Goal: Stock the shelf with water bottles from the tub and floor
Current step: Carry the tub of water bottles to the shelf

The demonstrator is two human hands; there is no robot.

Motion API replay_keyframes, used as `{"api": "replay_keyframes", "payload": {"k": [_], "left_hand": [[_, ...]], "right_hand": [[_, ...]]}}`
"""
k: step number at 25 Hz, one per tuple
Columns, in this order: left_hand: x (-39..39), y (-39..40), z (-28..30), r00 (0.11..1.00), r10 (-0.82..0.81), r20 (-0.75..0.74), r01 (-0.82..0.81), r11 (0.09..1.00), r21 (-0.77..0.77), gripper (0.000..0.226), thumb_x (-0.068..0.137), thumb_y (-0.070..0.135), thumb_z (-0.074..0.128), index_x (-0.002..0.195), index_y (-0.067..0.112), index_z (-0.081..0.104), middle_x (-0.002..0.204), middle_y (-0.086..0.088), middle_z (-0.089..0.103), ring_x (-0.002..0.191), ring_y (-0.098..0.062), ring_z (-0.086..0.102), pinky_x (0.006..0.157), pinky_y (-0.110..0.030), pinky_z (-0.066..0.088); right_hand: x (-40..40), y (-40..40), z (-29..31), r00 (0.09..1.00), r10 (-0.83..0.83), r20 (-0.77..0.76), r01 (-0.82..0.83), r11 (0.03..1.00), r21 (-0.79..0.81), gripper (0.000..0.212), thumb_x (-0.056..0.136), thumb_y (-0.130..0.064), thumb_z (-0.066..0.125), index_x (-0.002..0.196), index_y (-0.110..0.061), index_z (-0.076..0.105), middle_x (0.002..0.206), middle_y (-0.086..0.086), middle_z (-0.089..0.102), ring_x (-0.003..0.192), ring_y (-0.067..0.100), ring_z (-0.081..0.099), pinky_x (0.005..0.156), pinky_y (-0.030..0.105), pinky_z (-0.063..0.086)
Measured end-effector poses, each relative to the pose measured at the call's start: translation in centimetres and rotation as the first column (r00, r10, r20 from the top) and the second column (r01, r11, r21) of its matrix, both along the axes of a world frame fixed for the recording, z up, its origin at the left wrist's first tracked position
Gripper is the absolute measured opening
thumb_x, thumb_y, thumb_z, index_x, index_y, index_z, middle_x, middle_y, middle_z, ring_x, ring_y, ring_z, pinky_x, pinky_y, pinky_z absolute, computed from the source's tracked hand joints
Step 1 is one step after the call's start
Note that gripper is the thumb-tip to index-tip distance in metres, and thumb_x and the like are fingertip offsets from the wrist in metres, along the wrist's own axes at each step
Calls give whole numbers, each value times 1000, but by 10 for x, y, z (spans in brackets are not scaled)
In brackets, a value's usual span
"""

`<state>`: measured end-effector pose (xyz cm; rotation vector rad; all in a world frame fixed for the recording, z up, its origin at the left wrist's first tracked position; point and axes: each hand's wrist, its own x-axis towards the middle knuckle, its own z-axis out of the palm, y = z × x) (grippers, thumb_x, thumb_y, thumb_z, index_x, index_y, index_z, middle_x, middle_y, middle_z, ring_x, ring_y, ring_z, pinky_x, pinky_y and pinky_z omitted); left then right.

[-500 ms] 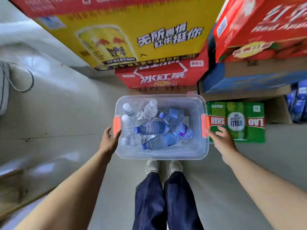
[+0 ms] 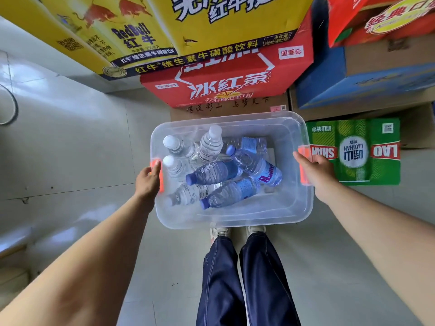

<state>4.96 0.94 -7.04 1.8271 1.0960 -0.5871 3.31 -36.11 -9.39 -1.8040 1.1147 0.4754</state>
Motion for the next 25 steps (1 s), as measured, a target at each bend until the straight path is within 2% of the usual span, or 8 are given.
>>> {"api": "replay_keyframes", "payload": {"k": [3,7,10,11,14,18,22,25], "left_hand": [[-5,6,-3,989,-145,-32,147,987,66,42,92,48,48,71,12,42,68,-4,44,62,-22,44,57,-30,37],[-24,-4,7,975,-221,8,215,956,198,49,89,54,49,65,14,36,64,-3,37,61,-20,37,55,-33,30],[-28,-31,34,955,-296,26,280,924,261,51,91,47,49,60,12,32,59,-4,32,58,-21,31,51,-35,25],[-28,-41,42,943,-331,22,312,908,281,51,92,46,49,59,11,32,58,-4,32,57,-22,30,51,-35,26],[-30,-70,64,902,-431,11,408,861,303,52,92,46,49,59,8,35,56,-6,33,58,-24,31,51,-33,29],[-30,-119,92,848,-529,49,498,824,269,52,91,46,52,56,13,29,54,-2,29,56,-22,29,51,-35,25],[-31,-175,115,768,-636,80,603,758,249,54,91,44,52,54,10,32,53,-6,31,55,-22,32,51,-33,23],[-36,-227,130,645,-761,66,718,633,288,57,90,54,46,66,2,51,60,-14,51,60,-29,50,54,-31,34]], "right_hand": [[-2,5,-7,998,-65,-17,64,996,-60,50,74,-55,69,65,-12,44,64,3,44,61,21,43,60,30,40],[-34,0,5,975,-215,57,222,959,-174,61,65,-60,73,62,-3,52,52,6,43,54,23,39,55,33,39],[-65,-21,30,961,-270,62,277,933,-228,64,67,-61,71,69,3,61,68,22,64,64,41,53,63,40,50],[-75,-28,38,957,-286,51,289,925,-245,65,68,-61,70,64,3,58,65,24,60,65,44,50,62,40,48],[-109,-48,72,939,-343,1,328,898,-294,67,72,-59,68,50,-2,39,52,16,33,58,29,35,57,34,37],[-168,-75,109,861,-508,33,492,813,-313,70,63,-64,60,55,3,42,57,17,35,59,24,32,56,34,34],[-226,-104,132,742,-663,97,659,696,-285,62,73,-54,70,58,3,52,74,21,66,67,35,56,63,34,40],[-272,-123,151,667,-734,125,729,610,-310,62,79,-49,68,47,-7,36,51,11,43,61,32,38,62,34,35]]}}
